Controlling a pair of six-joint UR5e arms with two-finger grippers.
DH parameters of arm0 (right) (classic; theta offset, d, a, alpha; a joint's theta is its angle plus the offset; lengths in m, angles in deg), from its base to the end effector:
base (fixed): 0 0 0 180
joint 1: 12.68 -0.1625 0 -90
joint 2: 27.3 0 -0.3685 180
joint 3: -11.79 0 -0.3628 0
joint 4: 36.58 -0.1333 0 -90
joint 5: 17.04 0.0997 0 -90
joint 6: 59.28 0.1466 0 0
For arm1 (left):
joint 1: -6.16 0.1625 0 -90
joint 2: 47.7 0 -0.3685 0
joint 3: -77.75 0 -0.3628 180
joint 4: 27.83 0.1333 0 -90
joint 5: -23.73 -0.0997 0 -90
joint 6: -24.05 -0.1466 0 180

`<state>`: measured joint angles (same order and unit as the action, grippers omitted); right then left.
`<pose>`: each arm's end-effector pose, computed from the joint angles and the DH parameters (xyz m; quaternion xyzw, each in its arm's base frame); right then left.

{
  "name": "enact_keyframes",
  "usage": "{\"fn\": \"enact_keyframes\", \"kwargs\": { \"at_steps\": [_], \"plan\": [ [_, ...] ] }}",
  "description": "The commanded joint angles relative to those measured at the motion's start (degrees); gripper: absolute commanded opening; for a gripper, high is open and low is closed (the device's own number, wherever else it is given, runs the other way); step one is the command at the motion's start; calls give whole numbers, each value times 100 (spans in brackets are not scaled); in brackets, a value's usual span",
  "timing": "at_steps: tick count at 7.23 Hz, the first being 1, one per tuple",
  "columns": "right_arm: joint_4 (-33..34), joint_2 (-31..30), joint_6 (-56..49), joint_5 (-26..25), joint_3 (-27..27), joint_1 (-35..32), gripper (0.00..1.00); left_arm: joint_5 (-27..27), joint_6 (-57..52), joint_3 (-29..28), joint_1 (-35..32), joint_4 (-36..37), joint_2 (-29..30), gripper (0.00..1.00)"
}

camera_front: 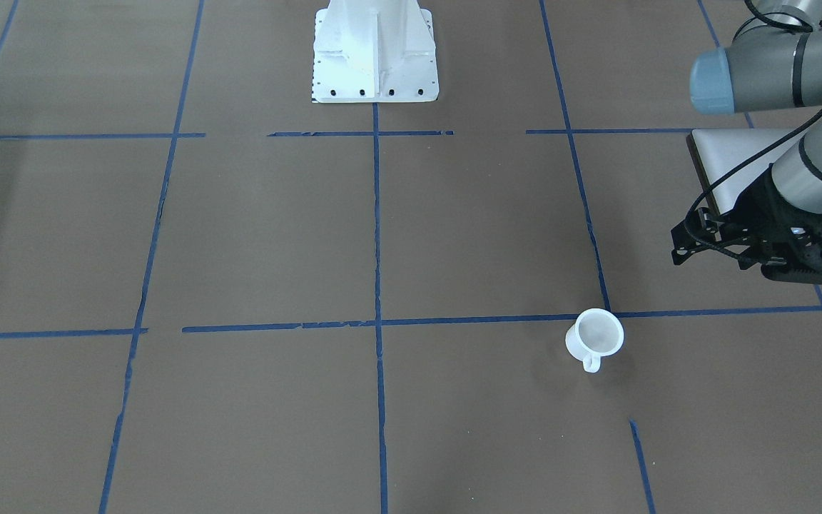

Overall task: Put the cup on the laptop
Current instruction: 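Reach the left gripper forward to the small white paper cup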

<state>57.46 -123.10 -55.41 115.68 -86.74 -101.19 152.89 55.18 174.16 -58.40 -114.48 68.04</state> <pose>0.0229 -0.4231 0.6218 -0.0277 -0.3633 0.0235 0.9310 0.2250 -0.5677 0.3530 0.0525 0.3969 0.0379 0.9156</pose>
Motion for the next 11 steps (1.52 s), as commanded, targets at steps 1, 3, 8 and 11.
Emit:
{"fn": "enact_keyframes", "kwargs": {
  "at_steps": [1,3,8,11],
  "plan": [
    [0,0,0,0,0,0,100,-214,68,-1117,215,-456,753,100],
    [0,0,0,0,0,0,100,-242,120,-2647,251,-1384,1476,100],
    [0,0,0,0,0,0,100,-391,560,-3654,857,-2514,1715,100],
    [0,0,0,0,0,0,100,-400,718,-3821,981,-2760,1706,86]
  ]
}}
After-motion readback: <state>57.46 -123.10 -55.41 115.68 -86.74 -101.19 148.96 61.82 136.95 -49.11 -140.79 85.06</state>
